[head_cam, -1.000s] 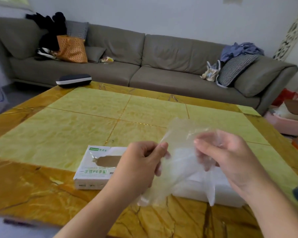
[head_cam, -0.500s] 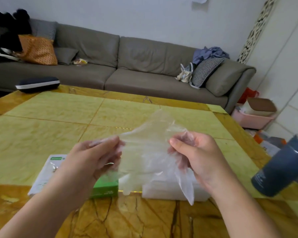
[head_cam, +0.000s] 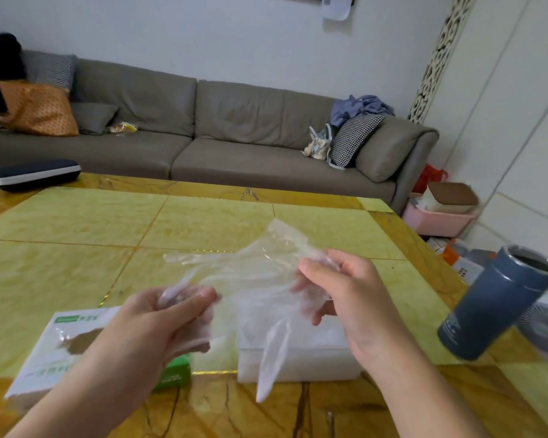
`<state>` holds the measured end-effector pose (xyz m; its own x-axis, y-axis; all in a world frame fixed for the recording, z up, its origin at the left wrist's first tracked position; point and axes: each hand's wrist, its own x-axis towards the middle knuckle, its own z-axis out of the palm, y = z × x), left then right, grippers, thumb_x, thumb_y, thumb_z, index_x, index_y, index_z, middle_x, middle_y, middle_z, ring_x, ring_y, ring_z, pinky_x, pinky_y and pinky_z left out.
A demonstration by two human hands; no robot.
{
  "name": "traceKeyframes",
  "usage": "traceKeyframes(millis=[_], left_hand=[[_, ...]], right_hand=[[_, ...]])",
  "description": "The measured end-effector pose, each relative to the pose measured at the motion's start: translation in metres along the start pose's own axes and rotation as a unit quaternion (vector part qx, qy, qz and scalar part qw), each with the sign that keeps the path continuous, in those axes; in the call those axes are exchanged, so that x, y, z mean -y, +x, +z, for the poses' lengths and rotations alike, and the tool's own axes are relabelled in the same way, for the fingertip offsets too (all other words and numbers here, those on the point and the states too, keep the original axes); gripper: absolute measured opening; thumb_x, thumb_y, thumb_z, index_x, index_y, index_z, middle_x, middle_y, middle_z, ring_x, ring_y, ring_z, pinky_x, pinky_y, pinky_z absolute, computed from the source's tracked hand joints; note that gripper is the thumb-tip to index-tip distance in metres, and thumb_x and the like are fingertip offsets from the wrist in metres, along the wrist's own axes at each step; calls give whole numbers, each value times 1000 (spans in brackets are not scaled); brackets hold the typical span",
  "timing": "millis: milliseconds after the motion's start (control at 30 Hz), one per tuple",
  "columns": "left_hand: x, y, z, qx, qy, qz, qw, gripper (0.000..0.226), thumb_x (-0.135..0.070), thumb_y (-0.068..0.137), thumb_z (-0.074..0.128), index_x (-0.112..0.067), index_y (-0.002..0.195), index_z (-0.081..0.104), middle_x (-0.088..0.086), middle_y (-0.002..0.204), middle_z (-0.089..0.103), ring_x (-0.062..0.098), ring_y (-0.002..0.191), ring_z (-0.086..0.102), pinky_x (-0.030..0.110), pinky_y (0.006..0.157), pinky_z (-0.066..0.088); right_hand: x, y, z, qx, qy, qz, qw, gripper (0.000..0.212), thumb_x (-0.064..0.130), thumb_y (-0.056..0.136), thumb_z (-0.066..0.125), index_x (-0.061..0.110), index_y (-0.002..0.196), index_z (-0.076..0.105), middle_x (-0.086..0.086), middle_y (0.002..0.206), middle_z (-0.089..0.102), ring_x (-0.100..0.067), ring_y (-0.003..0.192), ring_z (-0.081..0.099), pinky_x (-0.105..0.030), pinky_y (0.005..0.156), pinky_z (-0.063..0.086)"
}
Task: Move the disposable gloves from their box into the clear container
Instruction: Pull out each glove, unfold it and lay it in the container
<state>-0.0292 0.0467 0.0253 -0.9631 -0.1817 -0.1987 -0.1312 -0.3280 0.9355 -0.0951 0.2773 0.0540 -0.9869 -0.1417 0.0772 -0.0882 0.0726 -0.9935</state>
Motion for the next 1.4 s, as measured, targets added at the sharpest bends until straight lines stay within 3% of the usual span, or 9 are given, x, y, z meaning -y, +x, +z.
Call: traceKeyframes(millis=[333, 467, 567, 633, 767, 900, 1100, 1267, 1400], left_hand=[[-7, 8, 14, 1, 39, 52, 998, 34, -32, 75, 89, -6, 97, 81, 14, 85, 71, 18, 63, 62, 26, 52, 56], [-15, 10, 25, -96, 77, 109, 986, 62, -44, 68, 87, -14, 119, 68, 8, 107, 76, 20, 92, 73, 39, 82, 58], [-19, -4, 47, -211, 325, 332, 860, 46, -33, 84, 80, -27, 122, 55, -6, 114, 61, 14, 104, 59, 35, 89, 51], [-21, -10, 72, -110, 442, 446, 771, 36, -25, 88, 73, -28, 120, 58, -10, 112, 56, 7, 101, 53, 21, 87, 45], [-6, 12, 105, 86, 626, 307, 712, 45, -48, 100, 54, -43, 143, 45, -24, 133, 46, 1, 128, 44, 21, 106, 43], [5, 32, 109, 110, 730, 180, 650, 64, -64, 98, 50, -42, 155, 30, -15, 140, 47, 12, 127, 51, 32, 101, 49], [12, 37, 109, 125, 763, 107, 625, 82, -77, 86, 57, -41, 154, 28, -14, 132, 57, 11, 111, 60, 32, 93, 54], [9, 39, 115, 129, 783, 81, 603, 92, -88, 76, 56, -44, 153, 33, -14, 134, 58, 12, 116, 60, 35, 95, 54], [8, 43, 121, 132, 790, 67, 595, 85, -87, 73, 63, -41, 143, 47, -16, 116, 63, 10, 102, 63, 33, 89, 56]], right_hand=[[2, 8, -40, -11, -57, 45, 997, 14, 6, 97, 69, -8, 93, 70, -17, 74, 74, -26, 55, 63, -31, 46, 47], [-1, 12, -53, -61, -89, 62, 992, 26, 9, 99, 66, -12, 85, 70, -12, 66, 73, -22, 51, 64, -30, 49, 46], [-4, 15, -58, -73, -112, 89, 987, 23, 7, 97, 66, -14, 87, 69, -7, 60, 71, -18, 49, 65, -26, 44, 48], [-6, 16, -56, -48, -152, 101, 982, 20, 7, 95, 65, -10, 85, 70, -5, 59, 71, -16, 49, 67, -26, 44, 50], [-11, 17, -55, -17, -205, 109, 972, 18, 10, 96, 63, -4, 86, 70, -6, 69, 76, -16, 50, 67, -29, 46, 51], [-17, 19, -59, -26, -227, 112, 967, 19, 10, 99, 60, 2, 81, 61, -14, 71, 75, -18, 46, 63, -30, 46, 49], [-32, 27, -65, -65, -392, 61, 916, 32, 27, 96, 67, 3, 75, 64, -7, 69, 73, -26, 55, 68, -40, 61, 61], [-32, 24, -64, -86, -461, 68, 881, 33, 18, 90, 63, 19, 67, 40, 1, 63, 47, -21, 51, 42, -29, 46, 32], [-28, 19, -62, -95, -489, 73, 864, 9, 6, 81, 59, 14, 79, 56, -1, 75, 61, -22, 57, 52, -28, 47, 33]])
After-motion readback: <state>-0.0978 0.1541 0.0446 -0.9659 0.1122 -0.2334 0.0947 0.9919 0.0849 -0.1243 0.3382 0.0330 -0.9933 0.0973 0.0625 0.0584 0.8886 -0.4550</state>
